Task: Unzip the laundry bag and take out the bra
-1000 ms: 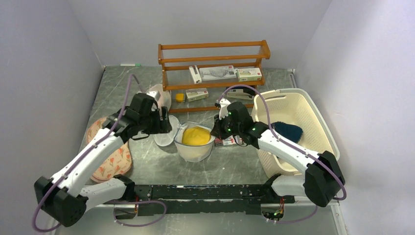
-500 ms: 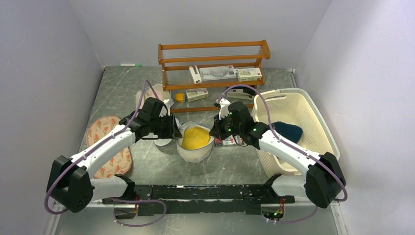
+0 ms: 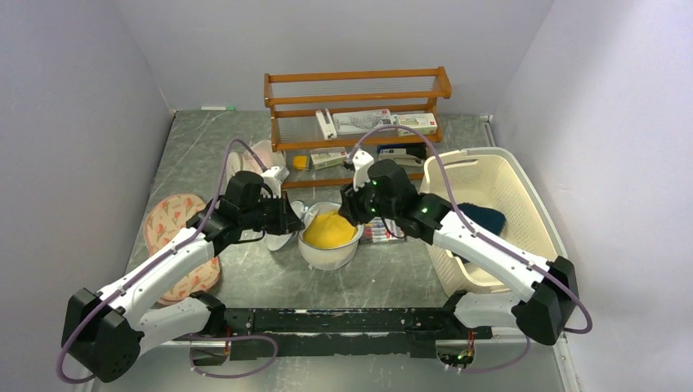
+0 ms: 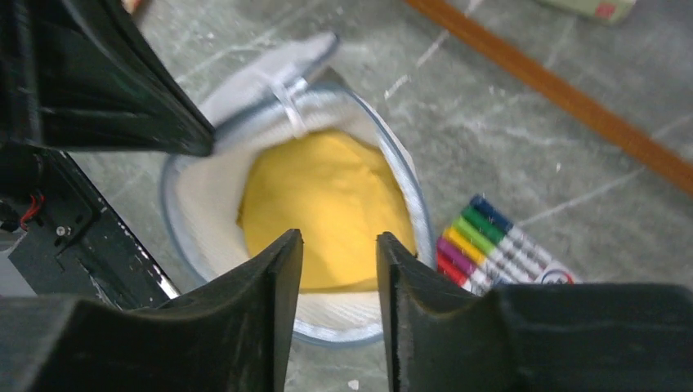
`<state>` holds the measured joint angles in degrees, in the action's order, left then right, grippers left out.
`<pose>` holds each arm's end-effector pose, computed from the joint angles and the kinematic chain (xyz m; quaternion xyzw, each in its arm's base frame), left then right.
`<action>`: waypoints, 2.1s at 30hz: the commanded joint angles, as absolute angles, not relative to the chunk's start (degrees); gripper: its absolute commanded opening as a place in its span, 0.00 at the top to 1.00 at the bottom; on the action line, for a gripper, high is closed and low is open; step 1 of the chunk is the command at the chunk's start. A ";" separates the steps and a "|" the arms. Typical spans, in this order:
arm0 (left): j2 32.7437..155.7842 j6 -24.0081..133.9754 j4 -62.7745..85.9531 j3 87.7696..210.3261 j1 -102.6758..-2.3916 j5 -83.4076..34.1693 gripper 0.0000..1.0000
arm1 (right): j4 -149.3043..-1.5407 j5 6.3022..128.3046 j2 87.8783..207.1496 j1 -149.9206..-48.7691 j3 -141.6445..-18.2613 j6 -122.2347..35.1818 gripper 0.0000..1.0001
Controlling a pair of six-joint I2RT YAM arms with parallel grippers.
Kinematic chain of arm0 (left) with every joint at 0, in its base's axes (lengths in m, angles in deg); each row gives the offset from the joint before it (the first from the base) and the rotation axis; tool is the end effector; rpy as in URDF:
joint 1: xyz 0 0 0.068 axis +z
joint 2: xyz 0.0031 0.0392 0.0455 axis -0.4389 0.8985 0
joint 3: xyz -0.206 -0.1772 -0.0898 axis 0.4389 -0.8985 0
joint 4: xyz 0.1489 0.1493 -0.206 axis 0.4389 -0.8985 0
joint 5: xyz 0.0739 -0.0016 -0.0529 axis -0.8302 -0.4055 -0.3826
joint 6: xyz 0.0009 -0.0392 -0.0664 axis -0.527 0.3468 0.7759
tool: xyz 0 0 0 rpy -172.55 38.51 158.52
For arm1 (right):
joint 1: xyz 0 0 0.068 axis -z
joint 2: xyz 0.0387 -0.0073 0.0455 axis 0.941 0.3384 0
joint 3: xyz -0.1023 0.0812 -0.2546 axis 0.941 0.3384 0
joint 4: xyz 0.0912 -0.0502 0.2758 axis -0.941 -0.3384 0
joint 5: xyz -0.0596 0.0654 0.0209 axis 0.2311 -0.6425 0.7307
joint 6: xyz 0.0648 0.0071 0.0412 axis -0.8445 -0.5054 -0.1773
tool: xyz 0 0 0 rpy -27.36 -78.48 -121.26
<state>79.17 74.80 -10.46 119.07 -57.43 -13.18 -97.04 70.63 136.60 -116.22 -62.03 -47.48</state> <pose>0.2226 -0.1618 0.2409 0.0749 0.8858 -0.3560 0.2881 0.2235 0.2387 0.2936 -0.2845 0.8383 0.2499 0.3923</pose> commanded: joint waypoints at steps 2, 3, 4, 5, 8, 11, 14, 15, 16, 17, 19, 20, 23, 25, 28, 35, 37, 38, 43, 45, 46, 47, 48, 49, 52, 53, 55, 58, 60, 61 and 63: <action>77.02 71.39 -7.58 119.88 -58.63 -13.90 0.93 | -98.34 74.27 140.64 -120.65 -66.20 -44.30 0.58; 76.90 71.29 -7.62 119.99 -58.71 -14.08 0.93 | -97.52 72.56 141.59 -121.09 -66.39 -44.34 0.57; 76.75 71.27 -7.52 120.07 -58.73 -14.14 0.93 | -96.49 70.65 142.38 -121.31 -66.41 -44.70 0.57; 76.70 71.19 -7.61 120.15 -58.77 -14.08 0.93 | -95.29 69.46 143.13 -121.33 -66.14 -45.09 0.57; 76.77 71.03 -7.93 120.42 -59.03 -14.02 0.93 | -92.64 68.91 144.72 -121.07 -65.80 -45.50 0.55; 76.35 71.17 -8.09 120.17 -59.29 -14.16 0.93 | -92.40 69.18 147.56 -120.17 -65.71 -45.20 0.54; 75.62 71.27 -8.31 120.00 -59.43 -14.59 0.93 | -93.71 70.36 150.43 -119.47 -65.97 -44.33 0.55; 75.44 71.22 -8.49 119.99 -59.51 -14.77 0.93 | -94.18 70.93 150.97 -119.48 -66.09 -43.73 0.54; 75.38 71.18 -8.74 119.95 -59.52 -14.88 0.93 | -94.46 71.56 151.26 -119.46 -66.21 -42.99 0.50; 75.45 71.06 -8.91 120.08 -59.60 -14.86 0.93 | -94.87 72.07 151.38 -119.53 -66.39 -42.45 0.45; 75.85 70.77 -9.56 120.12 -59.63 -15.25 0.93 | -95.79 72.73 151.80 -119.53 -66.99 -41.60 0.41; 76.03 70.62 -9.91 120.20 -59.69 -15.82 0.93 | -96.11 73.28 151.90 -119.52 -67.19 -41.43 0.40; 75.92 70.61 -10.40 120.12 -59.70 -16.84 0.93 | -96.06 74.72 152.40 -119.53 -66.50 -40.66 0.36; 75.87 70.78 -9.99 119.97 -59.71 -16.42 0.93 | -95.85 75.36 153.20 -119.52 -66.06 -39.89 0.35; 76.38 70.74 -9.99 120.30 -59.78 -15.90 0.93 | -95.65 76.95 155.23 -119.59 -66.06 -39.47 0.34; 76.14 71.00 -10.07 120.08 -59.82 -15.93 0.93 | -92.57 74.52 158.21 -119.74 -65.66 -40.68 0.37; 76.00 71.08 -10.32 119.95 -59.86 -16.15 0.93 | -91.20 72.20 158.10 -120.04 -65.22 -41.75 0.49; 75.91 71.09 -10.46 119.88 -59.87 -16.30 0.93 | -90.72 71.23 157.78 -120.12 -64.93 -42.25 0.55; 75.86 71.18 -10.55 119.65 -59.94 -16.52 0.93 | -90.97 68.91 154.03 -120.58 -64.79 -45.04 0.91; 76.03 71.18 -10.45 119.66 -59.96 -16.58 0.93 | -91.65 68.76 152.11 -120.66 -64.99 -46.05 1.00; 76.06 71.18 -10.37 119.67 -59.96 -16.52 0.93 | -91.89 68.54 151.25 -120.67 -65.15 -46.51 1.00; 76.14 71.18 -10.19 119.73 -59.96 -16.42 0.93 | -92.14 67.72 150.39 -120.66 -65.24 -47.11 1.00; 76.26 71.10 -10.04 119.76 -59.96 -16.33 0.93 | -92.19 66.78 149.57 -120.68 -65.45 -47.57 1.00; 76.47 71.09 -10.03 119.91 -59.96 -16.36 0.93 | -92.21 65.94 148.77 -120.67 -65.61 -48.09 1.00; 76.86 70.92 -10.30 120.19 -59.95 -16.80 0.93 | -91.50 64.28 146.58 -120.66 -65.71 -50.20 1.00; 76.90 70.91 -10.37 120.16 -59.96 -16.99 0.93 | -91.18 64.23 145.80 -120.67 -65.74 -50.88 1.00; 76.82 70.84 -10.61 120.20 -59.98 -17.38 0.93 | -90.64 64.55 144.25 -120.59 -65.88 -52.29 1.00; 76.61 70.74 -11.10 120.45 -59.96 -17.54 0.93 | -90.26 66.99 141.40 -120.63 -66.71 -53.87 1.00; 76.42 70.57 -11.53 120.56 -59.96 -17.74 0.93 | -90.04 68.81 139.52 -120.58 -67.40 -54.73 1.00; 76.35 70.49 -11.66 120.56 -59.96 -17.94 0.93 | -89.92 69.45 138.64 -120.62 -67.75 -54.93 1.00; 76.09 70.39 -11.99 120.53 -59.95 -18.32 0.93 | -89.65 71.04 136.80 -120.58 -68.26 -55.40 1.00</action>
